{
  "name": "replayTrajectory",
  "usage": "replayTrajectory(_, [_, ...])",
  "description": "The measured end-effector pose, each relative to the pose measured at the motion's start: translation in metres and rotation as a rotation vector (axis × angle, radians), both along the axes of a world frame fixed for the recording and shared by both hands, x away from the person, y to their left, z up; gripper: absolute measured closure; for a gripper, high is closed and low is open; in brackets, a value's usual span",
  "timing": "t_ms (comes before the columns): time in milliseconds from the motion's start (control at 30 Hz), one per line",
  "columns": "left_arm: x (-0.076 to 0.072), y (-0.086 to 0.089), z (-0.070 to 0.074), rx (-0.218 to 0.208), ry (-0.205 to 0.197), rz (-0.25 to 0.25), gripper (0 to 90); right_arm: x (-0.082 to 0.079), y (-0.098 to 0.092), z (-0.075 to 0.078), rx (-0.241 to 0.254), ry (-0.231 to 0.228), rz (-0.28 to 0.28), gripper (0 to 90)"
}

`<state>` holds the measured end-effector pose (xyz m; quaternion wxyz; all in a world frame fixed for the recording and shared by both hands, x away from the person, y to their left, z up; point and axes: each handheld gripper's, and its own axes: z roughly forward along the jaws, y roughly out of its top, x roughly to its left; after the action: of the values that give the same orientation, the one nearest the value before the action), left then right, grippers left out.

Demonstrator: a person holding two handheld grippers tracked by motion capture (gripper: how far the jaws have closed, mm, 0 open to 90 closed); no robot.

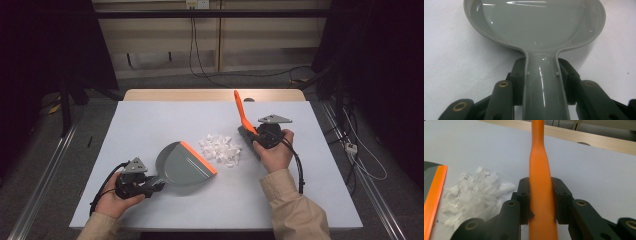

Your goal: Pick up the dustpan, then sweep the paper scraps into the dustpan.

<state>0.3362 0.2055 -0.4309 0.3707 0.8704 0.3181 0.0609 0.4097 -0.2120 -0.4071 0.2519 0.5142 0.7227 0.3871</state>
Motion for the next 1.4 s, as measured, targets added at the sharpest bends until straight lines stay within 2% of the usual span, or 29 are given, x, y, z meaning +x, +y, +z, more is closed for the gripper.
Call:
replayTrajectory(67, [0.0, -0.001, -0.001, 0.0, -0.009, 0.0, 62.5, 0.0, 0.003, -0.001, -0.008, -0.005, 0.002, 71.7])
replayTrajectory(100, [-0.001, -0.002, 0.0, 0.017, -0.016, -0.002, 62.4, 0.0, 0.004, -0.001, -0.002, -0.005, 0.004, 71.7])
replayTrajectory(167, [-0.001, -0.002, 0.0, 0.01, -0.016, -0.022, 62.3, 0.0, 0.007, -0.001, 0.01, -0.003, 0.012, 71.6])
replayTrajectory(233, [-0.001, -0.003, 0.0, -0.006, -0.01, -0.021, 62.1, -0.001, 0.008, 0.0, 0.008, -0.007, 0.012, 71.7])
replayTrajectory(300, [-0.001, -0.004, -0.001, 0.004, -0.008, -0.032, 62.1, -0.001, 0.01, 0.001, -0.011, -0.011, 0.009, 71.6])
replayTrajectory(400, [0.0, -0.005, -0.001, -0.006, -0.011, -0.033, 62.1, -0.001, 0.011, 0.0, -0.003, -0.004, 0.013, 71.6])
replayTrajectory(633, [0.003, -0.009, -0.002, -0.013, -0.003, -0.05, 62.1, -0.003, 0.014, 0.0, -0.046, -0.015, 0.011, 71.6])
replayTrajectory(833, [0.003, -0.01, -0.001, -0.008, -0.004, -0.049, 62.0, 0.0, 0.014, 0.0, -0.067, -0.01, 0.003, 71.6])
replayTrajectory(1033, [0.004, -0.011, -0.001, -0.004, -0.004, -0.063, 61.9, 0.007, 0.019, -0.007, -0.095, 0.009, -0.003, 71.6])
replayTrajectory(1400, [0.008, -0.015, -0.001, -0.017, 0.009, -0.08, 62.0, 0.008, 0.05, -0.008, -0.131, 0.005, 0.069, 71.6])
